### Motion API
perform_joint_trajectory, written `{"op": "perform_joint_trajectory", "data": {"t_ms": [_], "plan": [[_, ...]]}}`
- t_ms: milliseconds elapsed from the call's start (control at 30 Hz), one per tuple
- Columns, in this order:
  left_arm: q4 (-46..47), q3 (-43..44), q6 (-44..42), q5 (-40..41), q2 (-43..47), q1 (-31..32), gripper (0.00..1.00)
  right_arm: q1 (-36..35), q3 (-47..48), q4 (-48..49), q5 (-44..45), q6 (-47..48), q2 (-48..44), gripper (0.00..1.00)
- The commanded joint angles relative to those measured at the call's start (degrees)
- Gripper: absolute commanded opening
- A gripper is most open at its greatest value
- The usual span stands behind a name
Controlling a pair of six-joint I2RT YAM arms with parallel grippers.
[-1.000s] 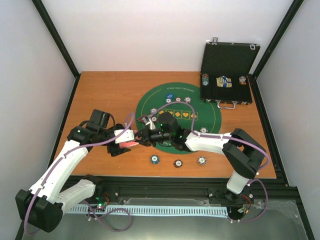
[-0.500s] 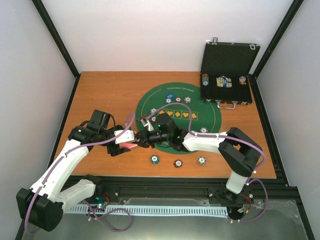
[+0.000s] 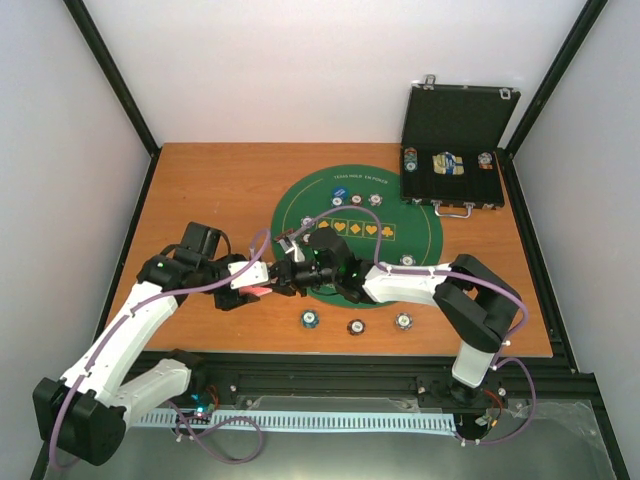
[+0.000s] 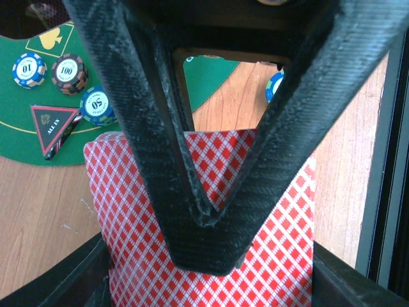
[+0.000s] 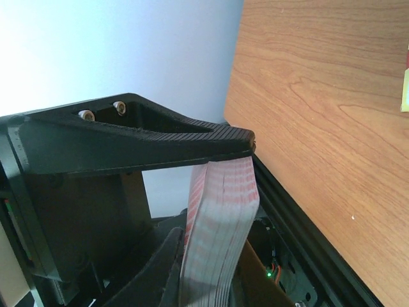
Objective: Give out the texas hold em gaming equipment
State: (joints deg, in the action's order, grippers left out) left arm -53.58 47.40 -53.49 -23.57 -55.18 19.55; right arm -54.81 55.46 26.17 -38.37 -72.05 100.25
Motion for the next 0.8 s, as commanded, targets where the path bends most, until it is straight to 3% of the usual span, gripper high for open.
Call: {"op": "perform_joint_trajectory", "data": {"t_ms": [0, 100, 267, 767], "plan": [[-1.1, 1.4, -3.5, -1.0, 1.8, 0.5, 0.51, -0.3, 1.5, -2.0, 1.0, 3.3, 0.3, 0.03], [-2.7, 3.1, -3.7, -1.2, 2.1, 0.5, 0.52, -0.2, 1.5, -4.0, 1.5, 4.5, 0.8, 0.03], [-4.3, 5.3, -3.8, -1.4, 3.1, 0.5, 0.64, -0.2, 1.2, -6.7, 2.2, 6.2, 1.4, 0.03], [-6.7, 6.7, -3.9, -3.1, 4.9, 0.5, 0.64, -0.1, 2.0, -17.6, 6.9, 11.8, 1.8, 0.03]]}}
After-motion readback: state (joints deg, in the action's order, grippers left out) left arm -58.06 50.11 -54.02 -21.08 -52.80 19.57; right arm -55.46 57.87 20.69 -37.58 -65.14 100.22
